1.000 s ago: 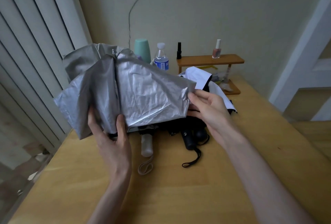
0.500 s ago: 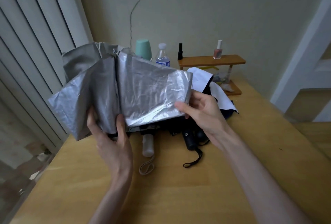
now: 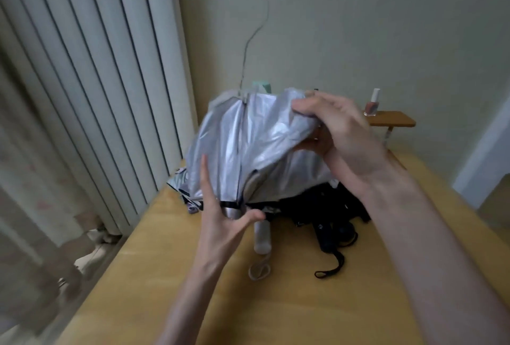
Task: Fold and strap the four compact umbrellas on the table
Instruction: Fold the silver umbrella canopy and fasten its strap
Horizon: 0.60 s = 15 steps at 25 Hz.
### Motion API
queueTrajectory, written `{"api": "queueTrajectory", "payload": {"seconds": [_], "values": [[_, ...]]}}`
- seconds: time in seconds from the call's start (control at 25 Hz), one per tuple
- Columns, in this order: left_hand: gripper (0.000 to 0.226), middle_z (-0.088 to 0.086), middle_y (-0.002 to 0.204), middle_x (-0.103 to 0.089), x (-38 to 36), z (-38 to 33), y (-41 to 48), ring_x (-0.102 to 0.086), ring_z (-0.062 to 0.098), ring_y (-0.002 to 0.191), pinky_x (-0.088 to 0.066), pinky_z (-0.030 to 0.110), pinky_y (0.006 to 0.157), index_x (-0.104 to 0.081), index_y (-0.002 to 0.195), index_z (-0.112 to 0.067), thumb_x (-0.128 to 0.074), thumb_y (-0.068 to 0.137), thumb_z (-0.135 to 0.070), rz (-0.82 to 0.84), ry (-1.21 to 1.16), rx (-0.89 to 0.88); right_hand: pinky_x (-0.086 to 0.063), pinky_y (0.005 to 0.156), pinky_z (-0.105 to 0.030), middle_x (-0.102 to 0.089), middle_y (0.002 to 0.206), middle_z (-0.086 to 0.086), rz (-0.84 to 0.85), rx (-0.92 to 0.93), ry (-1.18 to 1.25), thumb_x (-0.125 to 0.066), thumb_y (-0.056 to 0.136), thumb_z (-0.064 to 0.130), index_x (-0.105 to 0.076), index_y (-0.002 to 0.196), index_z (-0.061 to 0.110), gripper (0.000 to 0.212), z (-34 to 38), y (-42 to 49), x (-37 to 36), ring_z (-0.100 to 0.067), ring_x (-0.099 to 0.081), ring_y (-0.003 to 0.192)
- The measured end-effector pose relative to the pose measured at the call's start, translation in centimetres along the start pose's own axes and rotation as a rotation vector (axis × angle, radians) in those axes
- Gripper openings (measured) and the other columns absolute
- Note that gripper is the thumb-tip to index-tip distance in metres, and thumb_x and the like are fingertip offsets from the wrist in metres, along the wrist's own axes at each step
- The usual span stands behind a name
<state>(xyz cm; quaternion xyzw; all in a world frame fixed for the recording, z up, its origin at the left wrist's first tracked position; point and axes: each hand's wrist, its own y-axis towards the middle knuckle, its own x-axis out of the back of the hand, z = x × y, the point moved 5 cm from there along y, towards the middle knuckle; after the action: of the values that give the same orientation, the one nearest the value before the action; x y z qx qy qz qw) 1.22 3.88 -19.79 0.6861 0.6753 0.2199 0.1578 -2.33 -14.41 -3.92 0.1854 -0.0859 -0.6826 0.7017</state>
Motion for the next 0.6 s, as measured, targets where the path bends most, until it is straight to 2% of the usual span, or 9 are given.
{"api": "queueTrajectory", "payload": {"seconds": [0.04,0.08,0.16,0.2,0.28,0.32,0.4,0.48,0.6], "values": [[0.138,-0.028,0.17,-0.021,-0.2,-0.3,0.1,-0.03,0.004,0.156,-0.038,0.026,0.121,0.0,0.168,-0.029,-0.079,0.067,-0.08,0.012,0.032,0.002,-0.049,0.066,-0.024,-0.056,0.069,0.002,0.06,-0.002,-0.065,-0.066,0.097,0.013,-0.066,0.073,0.015,0.025,0.5,0.7,-1.5,-0.009,-0.056,0.068],[0.133,-0.026,0.166,-0.033,-0.4,-0.5,0.2,-0.038,-0.003,0.149,-0.041,0.025,0.117,-0.003,0.167,-0.027,-0.078,0.07,-0.078,0.019,0.062,0.022,-0.046,0.07,-0.027,-0.059,0.069,0.004,0.102,-0.006,-0.169,-0.068,0.097,0.014,-0.068,0.07,0.017,0.027,0.7,1.6,-3.0,-0.008,-0.057,0.07],[0.113,-0.036,0.131,-0.061,-0.6,-0.2,-0.1,-0.059,-0.009,0.119,-0.052,0.038,0.102,-0.012,0.161,-0.025,-0.076,0.078,-0.068,-0.008,0.14,0.068,-0.043,0.075,-0.03,-0.063,0.073,0.002,0.123,-0.031,-0.374,-0.072,0.095,0.022,-0.073,0.072,0.011,0.025,0.6,3.6,-5.8,-0.01,-0.059,0.076],[0.105,-0.033,0.11,-0.066,-0.6,-0.3,-0.2,-0.063,-0.005,0.102,-0.055,0.042,0.094,-0.015,0.157,-0.022,-0.073,0.081,-0.065,-0.03,0.175,0.071,-0.045,0.076,-0.031,-0.064,0.075,0.0,0.102,-0.05,-0.436,-0.073,0.092,0.026,-0.074,0.076,0.007,0.025,0.4,4.7,-7.0,-0.012,-0.061,0.077],[0.1,-0.027,0.086,-0.06,-0.8,-1.2,-0.5,-0.061,0.003,0.086,-0.058,0.046,0.083,-0.02,0.154,-0.012,-0.066,0.085,-0.068,-0.043,0.234,0.064,-0.057,0.077,-0.029,-0.067,0.077,-0.006,0.071,-0.128,-0.445,-0.072,0.09,0.025,-0.072,0.08,0.011,0.017,-0.4,6.8,-9.1,-0.019,-0.07,0.079],[0.096,-0.024,0.076,-0.056,-0.9,-1.4,-0.7,-0.059,0.007,0.077,-0.056,0.044,0.075,-0.026,0.151,-0.009,-0.06,0.086,-0.07,-0.043,0.254,0.042,-0.064,0.078,-0.034,-0.071,0.08,-0.011,0.081,-0.18,-0.413,-0.07,0.091,0.02,-0.07,0.085,0.013,0.01,-1.0,7.7,-10.0,-0.023,-0.076,0.081],[0.074,-0.009,0.054,-0.048,-1.0,-1.6,-1.1,-0.048,0.018,0.058,-0.042,0.041,0.058,-0.044,0.129,-0.013,-0.05,0.09,-0.076,-0.025,0.252,0.031,-0.067,0.078,-0.044,-0.079,0.092,-0.019,0.127,-0.267,-0.466,-0.067,0.094,0.015,-0.071,0.092,0.01,0.007,-2.5,9.1,-11.2,-0.029,-0.08,0.081],[0.059,0.001,0.057,-0.051,-1.1,-1.2,-1.2,-0.045,0.022,0.054,-0.041,0.046,0.058,-0.049,0.11,-0.026,-0.04,0.094,-0.082,-0.026,0.184,0.058,-0.067,0.08,-0.043,-0.08,0.099,-0.02,0.19,-0.329,-0.579,-0.067,0.098,0.017,-0.076,0.101,0.001,0.019,-3.9,9.7,-11.4,-0.029,-0.081,0.084],[0.035,0.004,0.067,-0.057,-1.0,-0.1,-1.0,-0.054,0.031,0.062,-0.047,0.063,0.065,-0.047,0.093,-0.038,-0.038,0.102,-0.07,-0.107,0.097,0.106,-0.065,0.088,-0.037,-0.08,0.108,-0.009,0.316,-0.313,-0.57,-0.067,0.103,0.028,-0.076,0.116,0.007,0.026,-5.0,9.4,-10.2,-0.02,-0.08,0.094]]}}
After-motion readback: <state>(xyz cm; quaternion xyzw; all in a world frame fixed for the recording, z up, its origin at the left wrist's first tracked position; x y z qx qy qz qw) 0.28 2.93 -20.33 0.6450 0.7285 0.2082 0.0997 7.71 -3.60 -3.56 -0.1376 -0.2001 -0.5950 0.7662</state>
